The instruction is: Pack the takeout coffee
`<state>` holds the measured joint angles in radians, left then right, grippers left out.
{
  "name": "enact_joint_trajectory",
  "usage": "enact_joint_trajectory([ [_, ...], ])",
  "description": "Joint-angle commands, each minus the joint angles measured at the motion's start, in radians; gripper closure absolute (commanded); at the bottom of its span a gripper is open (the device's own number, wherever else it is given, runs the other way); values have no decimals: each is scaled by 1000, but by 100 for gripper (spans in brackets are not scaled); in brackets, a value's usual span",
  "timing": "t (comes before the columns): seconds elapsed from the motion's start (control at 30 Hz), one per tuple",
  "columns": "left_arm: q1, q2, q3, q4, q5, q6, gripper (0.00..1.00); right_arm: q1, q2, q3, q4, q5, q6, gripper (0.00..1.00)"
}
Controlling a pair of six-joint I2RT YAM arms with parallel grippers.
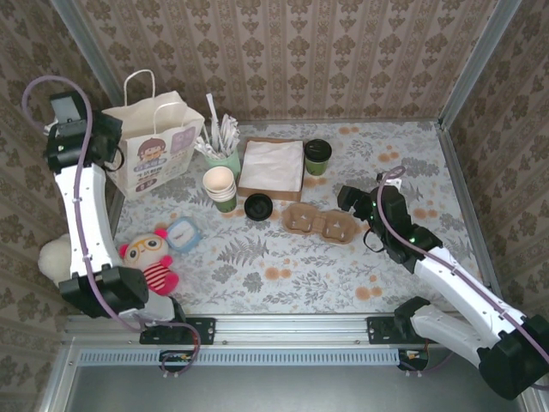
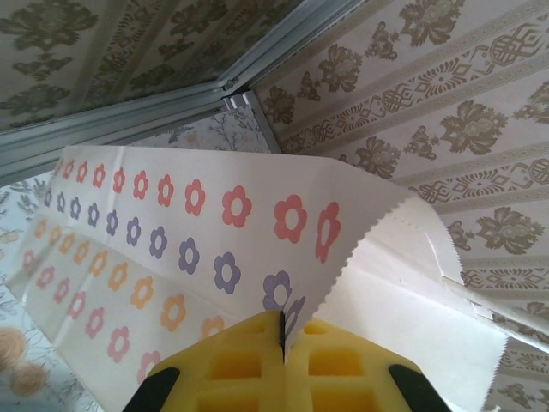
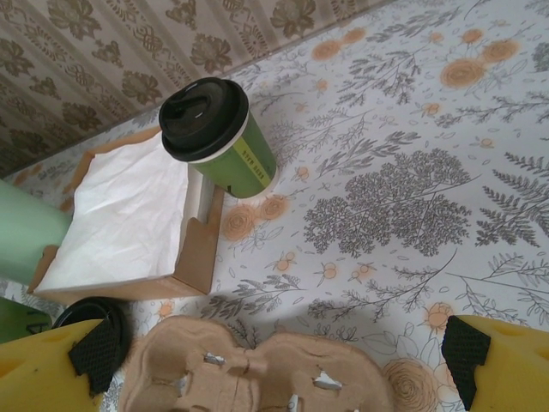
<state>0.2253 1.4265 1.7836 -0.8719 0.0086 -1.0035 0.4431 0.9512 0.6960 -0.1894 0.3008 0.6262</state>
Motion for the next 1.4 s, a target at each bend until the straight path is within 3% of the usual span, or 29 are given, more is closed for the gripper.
enact_joint_trajectory([
  [0.0,10,-91,-6,-61,-9,-10,100,-4,26,41,-8,-36,6,0],
  [0.2,11,-246,-33,-184,-139,33,100,-4,61,56,-13,-65,-5,0],
  [0.4,11,-361,-100,-337,-71,38,100,-4,88,74,-32,-85,-12,0],
  [0.6,11,-437,-98,-515,-73,67,100,-4,128,90,-67,-124,-15,0],
  [0.8,11,-470,-86,-616,-1,92,100,-4,191,113,-111,-185,6,0],
  [1.07,-21,-557,-272,-583,291,5,100,-4,259,141,-109,-245,51,0],
  [1.27,-39,-531,-158,-679,205,85,100,-3,293,158,-98,-264,66,0],
  [1.37,-40,-506,-107,-694,259,108,100,-2,308,172,-104,-270,64,0],
])
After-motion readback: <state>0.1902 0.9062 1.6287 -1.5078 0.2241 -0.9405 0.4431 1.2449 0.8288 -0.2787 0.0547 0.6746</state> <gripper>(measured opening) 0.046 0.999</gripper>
